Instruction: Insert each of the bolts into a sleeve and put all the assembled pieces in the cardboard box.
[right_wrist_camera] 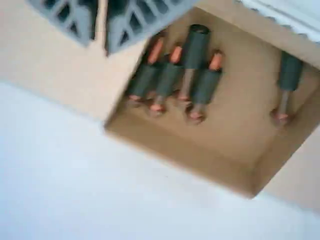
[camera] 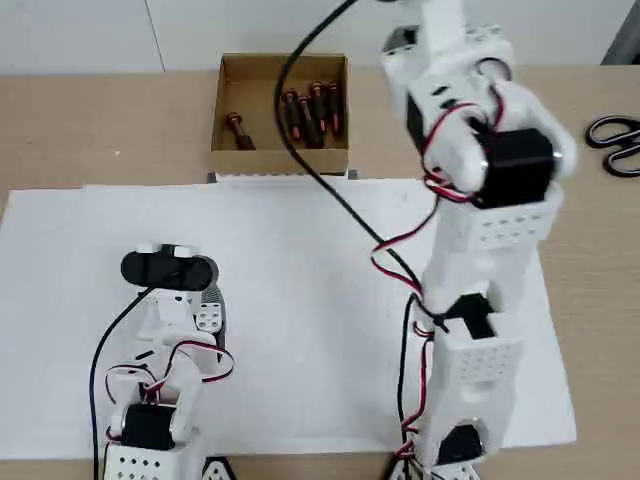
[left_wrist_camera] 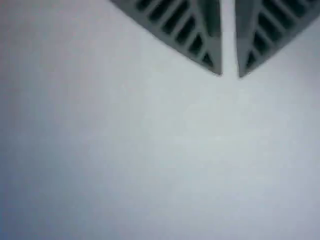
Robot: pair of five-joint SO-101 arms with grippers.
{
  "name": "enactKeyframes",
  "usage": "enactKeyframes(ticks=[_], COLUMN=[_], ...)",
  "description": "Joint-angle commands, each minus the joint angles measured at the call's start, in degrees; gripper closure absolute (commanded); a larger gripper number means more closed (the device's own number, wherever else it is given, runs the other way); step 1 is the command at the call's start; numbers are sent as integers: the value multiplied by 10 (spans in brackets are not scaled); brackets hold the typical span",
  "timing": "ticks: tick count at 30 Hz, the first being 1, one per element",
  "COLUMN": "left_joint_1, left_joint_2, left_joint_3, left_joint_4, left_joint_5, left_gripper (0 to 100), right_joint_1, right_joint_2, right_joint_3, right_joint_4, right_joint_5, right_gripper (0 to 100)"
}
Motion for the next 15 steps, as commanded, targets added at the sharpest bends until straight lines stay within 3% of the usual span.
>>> enactKeyframes(ticks=[1, 8, 15], left_joint_1=[2, 2, 2], left_joint_2=[-6, -6, -6], left_joint_3=[-1, -1, -1], left_joint_4=[-12, -12, -12], left_joint_5=[3, 3, 3], left_gripper=[994, 994, 994], right_joint_1=[39, 56, 55], right_joint_2=[-53, -133, -305], right_joint_3=[-18, 18, 229], right_joint_4=[2, 3, 2], right_joint_5=[-5, -6, -6], right_gripper=[996, 996, 996])
